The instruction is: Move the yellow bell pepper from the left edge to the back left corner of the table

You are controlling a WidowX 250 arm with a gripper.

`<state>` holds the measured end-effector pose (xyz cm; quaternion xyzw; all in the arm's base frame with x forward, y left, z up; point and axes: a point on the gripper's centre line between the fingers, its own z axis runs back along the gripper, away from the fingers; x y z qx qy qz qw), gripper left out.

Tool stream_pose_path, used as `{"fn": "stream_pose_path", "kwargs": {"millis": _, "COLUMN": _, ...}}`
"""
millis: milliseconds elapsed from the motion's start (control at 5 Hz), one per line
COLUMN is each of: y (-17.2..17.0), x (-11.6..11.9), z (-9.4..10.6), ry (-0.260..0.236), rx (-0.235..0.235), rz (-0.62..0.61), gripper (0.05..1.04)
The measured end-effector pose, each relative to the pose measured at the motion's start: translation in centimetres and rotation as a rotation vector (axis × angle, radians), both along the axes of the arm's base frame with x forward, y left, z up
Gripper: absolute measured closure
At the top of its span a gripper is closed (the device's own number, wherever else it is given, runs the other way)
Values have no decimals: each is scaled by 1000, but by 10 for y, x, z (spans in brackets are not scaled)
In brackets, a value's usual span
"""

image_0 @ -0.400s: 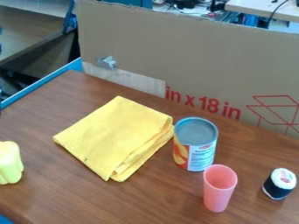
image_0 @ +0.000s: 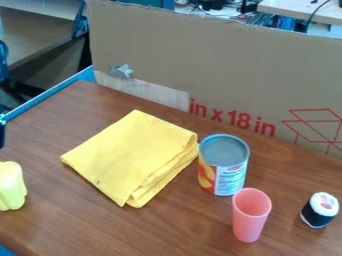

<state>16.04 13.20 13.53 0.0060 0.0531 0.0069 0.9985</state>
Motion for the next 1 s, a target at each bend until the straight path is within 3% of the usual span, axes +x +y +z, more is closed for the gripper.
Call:
{"fn": "stream_pose_path", "kwargs": {"millis": 200, "y": 0, "x": 1, "z": -11, "ry": -63, "rx": 60, "rz": -54, "gripper": 83}}
{"fn": "stream_pose_path", "kwargs": {"millis": 400, "y": 3, "x": 3, "z": -21, "ry": -62, "rx": 83, "rz": -60, "gripper": 83}}
{"fn": "stream_pose_path", "kwargs": {"millis": 600, "y": 6, "x": 7, "z": -36, "ry": -21, "rx": 76, "rz": -32, "gripper": 83}}
{"fn": "stream_pose_path", "kwargs": {"millis": 1000, "y": 18, "x": 21, "z": -51, "ry": -15, "rx": 83, "rz": 14, "gripper": 83}}
